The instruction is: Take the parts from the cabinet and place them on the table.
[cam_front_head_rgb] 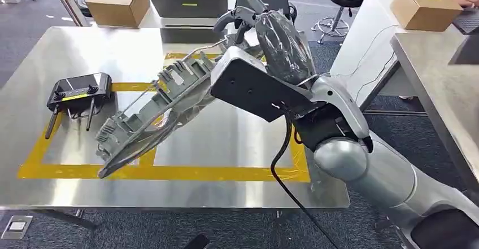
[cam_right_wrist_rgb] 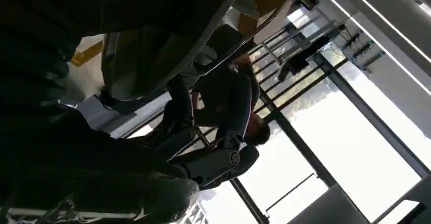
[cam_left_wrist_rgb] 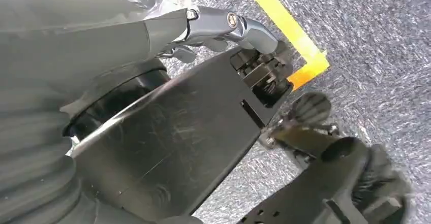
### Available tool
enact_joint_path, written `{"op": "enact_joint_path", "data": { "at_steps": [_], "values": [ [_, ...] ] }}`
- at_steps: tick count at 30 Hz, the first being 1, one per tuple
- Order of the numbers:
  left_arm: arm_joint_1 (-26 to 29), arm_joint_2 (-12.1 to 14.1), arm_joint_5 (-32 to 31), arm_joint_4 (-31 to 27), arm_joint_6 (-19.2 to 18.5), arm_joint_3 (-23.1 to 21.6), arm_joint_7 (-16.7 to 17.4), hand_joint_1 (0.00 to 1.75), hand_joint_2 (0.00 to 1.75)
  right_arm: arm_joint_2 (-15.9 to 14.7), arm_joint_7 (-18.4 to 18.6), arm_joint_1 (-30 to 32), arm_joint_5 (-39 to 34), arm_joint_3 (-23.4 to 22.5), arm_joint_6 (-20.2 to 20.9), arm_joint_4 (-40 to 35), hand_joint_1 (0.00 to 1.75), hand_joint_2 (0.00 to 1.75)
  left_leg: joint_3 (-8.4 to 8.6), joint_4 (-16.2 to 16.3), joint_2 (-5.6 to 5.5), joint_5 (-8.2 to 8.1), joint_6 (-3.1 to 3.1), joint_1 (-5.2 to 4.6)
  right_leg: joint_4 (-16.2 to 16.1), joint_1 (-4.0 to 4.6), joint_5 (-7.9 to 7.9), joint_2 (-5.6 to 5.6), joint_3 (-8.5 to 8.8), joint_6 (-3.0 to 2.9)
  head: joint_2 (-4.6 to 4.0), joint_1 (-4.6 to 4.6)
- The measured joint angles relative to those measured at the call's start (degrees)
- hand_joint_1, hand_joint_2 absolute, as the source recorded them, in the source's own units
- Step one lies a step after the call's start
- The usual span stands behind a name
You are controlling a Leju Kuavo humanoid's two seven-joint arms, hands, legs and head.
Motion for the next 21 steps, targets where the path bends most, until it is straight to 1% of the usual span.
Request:
{"op": "enact_joint_path", "data": {
  "at_steps": [1,2,3,5,6,7,8,9,10,14,15,18,21],
  "values": [
    [0.0,0.0,0.0,0.0,0.0,0.0,0.0,0.0,1.75,0.0,0.0,0.0,0.0,0.0,0.0,0.0,1.75,1.75,0.07,-0.1,-0.02,-0.21,-0.28,-0.02,-2.4,0.16,-0.26,0.02,1.33,-0.33,0.0,0.0],
    [-0.1,0.0,0.0,0.0,0.0,0.0,0.0,0.0,1.75,0.0,0.0,-0.2,0.0,0.0,0.0,0.0,1.75,1.75,-0.11,0.0,-0.04,-0.21,-0.66,-0.29,-3.5,0.49,-0.49,0.06,1.71,-0.6,0.0,-0.04],
    [-0.1,0.0,0.0,0.0,0.0,0.0,0.0,0.0,1.75,0.0,0.0,-0.2,0.0,0.0,0.0,0.0,1.75,1.75,-0.14,-0.2,-0.02,-0.1,-1.02,-0.22,-3.4,0.54,-0.67,0.0,1.62,-0.89,0.0,-0.08],
    [0.0,-0.1,0.0,0.0,-0.1,0.0,0.0,0.0,1.75,0.0,0.0,-0.2,0.0,0.0,0.0,0.0,1.75,1.75,0.31,-0.7,0.0,-0.15,-1.76,-0.08,-3.6,0.7,-0.87,0.09,1.73,-1.51,0.0,-0.04],
    [-0.1,-0.1,0.0,0.0,-0.1,0.0,0.0,0.0,1.75,0.0,0.0,-0.2,0.0,-0.1,0.0,0.0,1.75,1.75,0.41,-0.1,0.12,-0.89,-2.13,-0.17,-4.4,0.15,-0.53,0.01,2.36,-2.03,0.0,-0.2],
    [0.0,-0.1,0.0,0.0,-0.1,0.0,0.0,0.0,1.75,0.1,0.0,-0.2,0.0,-0.1,0.0,0.0,1.75,1.75,0.15,1.0,0.29,-1.23,-2.26,-0.31,-4.6,0.4,-0.64,0.01,2.7,-1.92,0.0,-0.35],
    [-0.1,0.0,0.0,0.0,-0.1,0.0,0.0,0.0,1.75,0.1,0.0,-0.2,0.0,0.0,0.0,0.0,1.75,1.75,0.61,0.1,0.28,1.41,-0.73,-0.46,-4.4,0.42,-0.82,0.11,2.86,-1.55,0.0,-0.81],
    [-0.2,0.0,-0.1,0.0,0.0,0.0,0.1,0.0,1.75,0.1,0.0,-0.2,0.0,0.0,0.0,0.0,1.75,1.75,1.13,0.1,0.31,0.04,0.86,-0.47,-4.4,0.58,-0.78,0.13,2.84,-1.59,0.0,-0.9],
    [-0.2,0.0,-0.3,0.0,0.0,0.0,0.1,0.0,1.75,0.1,0.2,0.0,-0.1,0.0,0.0,0.0,1.75,1.75,1.44,-0.5,0.34,-0.12,1.11,-0.56,-4.3,0.65,-0.82,0.15,2.78,-1.65,0.0,-1.09],
    [-0.1,0.0,-0.6,0.0,0.1,0.0,-0.1,0.0,1.75,-0.2,0.3,0.0,-0.3,0.0,0.0,0.3,1.75,1.75,1.94,-1.6,0.41,-0.53,-0.76,-0.41,-4.0,0.72,-1.0,0.11,2.49,-1.94,0.0,-1.16],
    [-0.1,0.0,-0.6,0.0,0.1,0.0,-0.2,0.0,1.75,-0.2,0.3,0.0,-0.4,0.0,0.0,0.3,1.75,1.75,1.95,-1.6,0.42,-0.57,-0.85,-0.41,-3.9,0.72,-1.04,0.1,2.49,-2.01,0.0,-1.22],
    [-0.1,0.0,-0.5,0.0,0.0,0.2,-0.5,0.0,1.75,-0.3,0.5,0.0,-0.7,0.0,0.2,0.5,1.75,1.75,1.99,-1.7,0.42,-0.55,-1.46,-0.4,-3.9,0.71,-1.04,0.08,2.51,-2.01,0.0,-1.22],
    [-0.1,-0.1,-0.5,0.0,0.0,0.5,-0.8,0.0,1.75,-0.4,1.2,-0.2,-1.1,0.0,0.7,0.8,1.75,1.75,1.99,-1.7,0.43,-0.53,-1.49,-0.44,-3.9,0.66,-1.02,0.06,2.57,-2.01,0.0,-1.2]
  ]
}}
